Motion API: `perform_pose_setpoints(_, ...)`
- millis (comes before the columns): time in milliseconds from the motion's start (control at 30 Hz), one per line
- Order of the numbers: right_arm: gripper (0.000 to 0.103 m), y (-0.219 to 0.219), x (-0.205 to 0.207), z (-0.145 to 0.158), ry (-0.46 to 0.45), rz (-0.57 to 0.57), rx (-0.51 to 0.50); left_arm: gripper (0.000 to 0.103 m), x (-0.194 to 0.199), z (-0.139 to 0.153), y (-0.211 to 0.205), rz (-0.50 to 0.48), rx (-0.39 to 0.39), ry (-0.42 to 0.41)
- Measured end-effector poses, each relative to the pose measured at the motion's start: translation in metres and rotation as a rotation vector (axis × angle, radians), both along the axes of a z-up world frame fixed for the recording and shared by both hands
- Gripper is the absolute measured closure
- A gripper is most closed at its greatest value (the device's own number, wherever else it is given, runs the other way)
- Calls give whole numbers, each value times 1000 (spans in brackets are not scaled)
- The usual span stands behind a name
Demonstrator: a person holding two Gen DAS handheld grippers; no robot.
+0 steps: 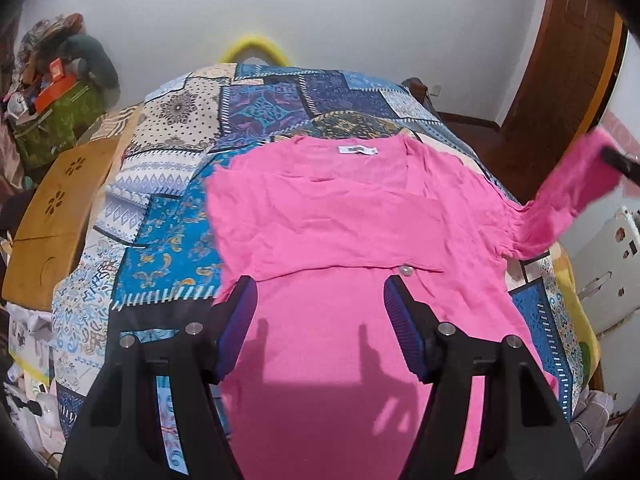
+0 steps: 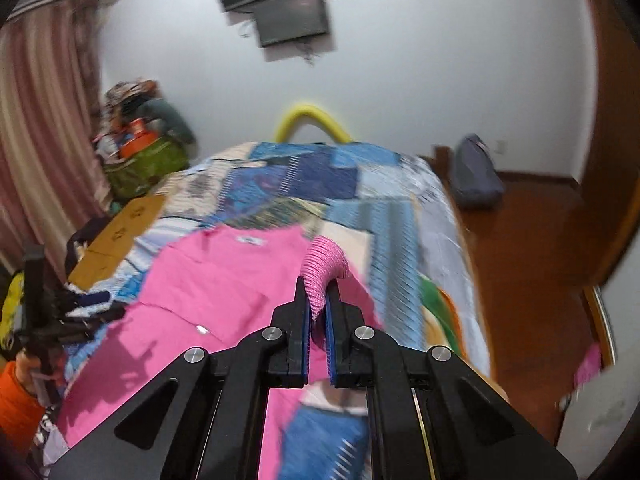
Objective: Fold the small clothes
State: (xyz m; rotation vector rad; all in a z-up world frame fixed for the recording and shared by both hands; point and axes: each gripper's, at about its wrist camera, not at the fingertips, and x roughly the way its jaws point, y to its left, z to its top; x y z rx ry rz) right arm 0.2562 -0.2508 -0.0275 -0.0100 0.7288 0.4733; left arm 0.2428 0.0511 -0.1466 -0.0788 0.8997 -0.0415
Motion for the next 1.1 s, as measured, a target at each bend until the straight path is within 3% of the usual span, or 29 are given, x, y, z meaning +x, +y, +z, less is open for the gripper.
perform_pose_setpoints(167,97,74,22,-10,23,117,-44,38,-6,-5,26,21,-22,3)
perform_pose_setpoints(533,97,223,46,-88,176,355,-104,38,-7,-40,60,45,-47,87)
perform_pose_setpoints(600,90,233,44,-92,193,379,-107,38,-5,-44,60,44,-40,98)
perform_pose_setpoints(633,80,239,43,-94,198,400,-102,38,-4,-45,60,45,-39,100)
perform_pose_setpoints(667,67,242,40,-93,194,406,-102,38,-2,-45,58,44,-39,100)
perform_pose_setpoints(733,57,239,34,-87,159,407,-105,38,1,-43,56,43,-42,100)
perform_pose_setpoints(933,48,196,29,-68,89,349,-99,38,24,-28,38,20,-61,80)
perform_pose_setpoints(1100,45,141,35,-75,87,250,-127,38,63,-37,26,20,-32,119)
